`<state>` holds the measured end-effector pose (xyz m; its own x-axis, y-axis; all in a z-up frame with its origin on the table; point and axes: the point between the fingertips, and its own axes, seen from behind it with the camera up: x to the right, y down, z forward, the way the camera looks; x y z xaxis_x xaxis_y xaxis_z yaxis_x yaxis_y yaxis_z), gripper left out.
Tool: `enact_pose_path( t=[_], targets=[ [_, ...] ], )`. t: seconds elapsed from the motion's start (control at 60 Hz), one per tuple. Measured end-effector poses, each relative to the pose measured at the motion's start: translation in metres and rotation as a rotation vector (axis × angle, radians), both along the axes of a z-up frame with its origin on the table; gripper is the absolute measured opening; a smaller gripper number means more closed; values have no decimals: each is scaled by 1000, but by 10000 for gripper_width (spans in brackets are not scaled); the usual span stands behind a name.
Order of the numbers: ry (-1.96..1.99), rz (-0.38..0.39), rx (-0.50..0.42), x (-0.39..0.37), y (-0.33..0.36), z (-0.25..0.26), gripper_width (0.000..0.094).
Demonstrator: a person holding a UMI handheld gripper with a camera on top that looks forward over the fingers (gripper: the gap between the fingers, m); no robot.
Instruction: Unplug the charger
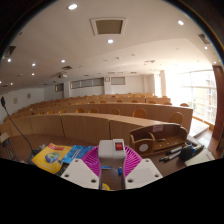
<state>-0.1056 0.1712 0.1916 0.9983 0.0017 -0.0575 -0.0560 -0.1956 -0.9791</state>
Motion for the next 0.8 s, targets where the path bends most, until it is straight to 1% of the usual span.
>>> enact_pose_path(
  t=[0.017, 0.083, 0.117, 0.133, 0.217, 0.317, 0.333, 0.367, 0.4, 0.467, 0.483, 0.517, 0.567, 0.633, 0.8],
  targets=[
    [16, -3, -34, 4, 2, 0, 246],
    [56, -26, -160, 26, -8, -70, 259],
    [68, -24, -214, 31, -16, -98, 275],
    [78, -20, -229, 35, -16, -116, 285],
    [91, -23, -302, 45, -33, -148, 321],
    [80, -44, -341, 64, -40, -170, 386],
    [83, -47, -347, 66, -41, -171, 398],
    [89, -61, -356, 72, -45, -171, 454],
    [90, -71, -360, 77, -48, -169, 566],
    [78, -87, -360, 87, -57, -159, 834],
    [70, -96, -363, 91, -60, -156, 868],
    [52, -104, -364, 95, -69, -149, 843],
    [17, -122, -358, 103, -80, -135, 855],
    [-43, -138, -362, 111, -103, -117, 849],
    [-130, -97, -355, 98, -171, -69, 850]
  ],
)
